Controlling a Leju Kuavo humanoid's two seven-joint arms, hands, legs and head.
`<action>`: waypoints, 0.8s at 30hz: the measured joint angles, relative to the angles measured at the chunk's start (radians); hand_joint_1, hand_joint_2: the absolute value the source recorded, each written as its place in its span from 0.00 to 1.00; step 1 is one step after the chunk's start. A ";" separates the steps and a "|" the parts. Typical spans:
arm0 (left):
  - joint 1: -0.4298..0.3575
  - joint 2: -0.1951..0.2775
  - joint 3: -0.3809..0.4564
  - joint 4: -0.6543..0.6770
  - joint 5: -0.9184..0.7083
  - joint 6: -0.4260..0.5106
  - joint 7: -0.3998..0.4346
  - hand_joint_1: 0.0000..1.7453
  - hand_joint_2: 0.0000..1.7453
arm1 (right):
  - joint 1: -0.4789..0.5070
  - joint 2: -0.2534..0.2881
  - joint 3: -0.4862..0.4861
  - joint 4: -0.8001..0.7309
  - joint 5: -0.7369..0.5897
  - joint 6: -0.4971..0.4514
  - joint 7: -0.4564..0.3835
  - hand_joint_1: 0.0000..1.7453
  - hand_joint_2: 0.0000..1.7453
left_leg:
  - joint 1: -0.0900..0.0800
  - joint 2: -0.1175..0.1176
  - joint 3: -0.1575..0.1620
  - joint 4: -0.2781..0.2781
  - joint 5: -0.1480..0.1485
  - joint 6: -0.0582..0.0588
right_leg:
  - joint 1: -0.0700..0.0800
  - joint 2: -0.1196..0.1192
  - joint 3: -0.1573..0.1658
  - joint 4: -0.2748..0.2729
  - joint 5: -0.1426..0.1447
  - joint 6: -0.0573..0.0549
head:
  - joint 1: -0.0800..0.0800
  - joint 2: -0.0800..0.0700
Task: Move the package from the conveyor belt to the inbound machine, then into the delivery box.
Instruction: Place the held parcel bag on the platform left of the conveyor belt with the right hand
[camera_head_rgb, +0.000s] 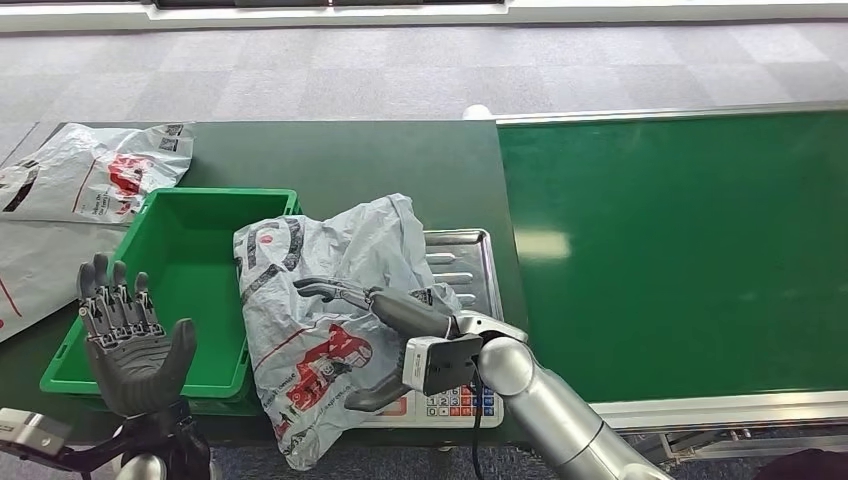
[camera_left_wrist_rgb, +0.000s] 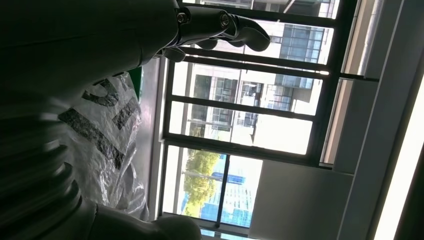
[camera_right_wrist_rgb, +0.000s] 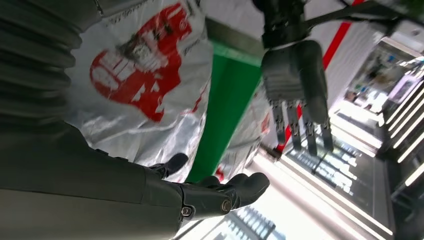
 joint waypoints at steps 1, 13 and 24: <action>-0.003 0.000 -0.001 0.000 0.000 0.003 0.000 0.00 1.00 | -0.006 0.000 -0.001 0.012 -0.030 0.030 -0.001 0.00 0.00 | 0.000 0.000 0.000 0.000 0.000 0.000 | 0.000 0.000 0.000 0.000 0.000 0.000 | 0.000 0.000; -0.013 0.006 -0.003 0.005 -0.041 0.064 0.000 0.00 1.00 | -0.023 0.013 -0.114 0.035 -0.484 0.222 -0.021 0.00 0.00 | 0.000 0.000 0.000 0.000 0.000 0.000 | 0.000 0.000 0.000 0.000 0.000 0.000 | 0.000 0.000; -0.140 0.177 -0.204 0.179 -1.023 0.351 0.172 0.00 1.00 | 0.055 0.032 -0.340 -0.443 -0.379 -0.176 -0.028 0.00 1.00 | 0.000 -0.002 -0.001 0.001 0.001 0.000 | 0.000 -0.003 -0.001 0.000 0.001 0.000 | 0.000 0.000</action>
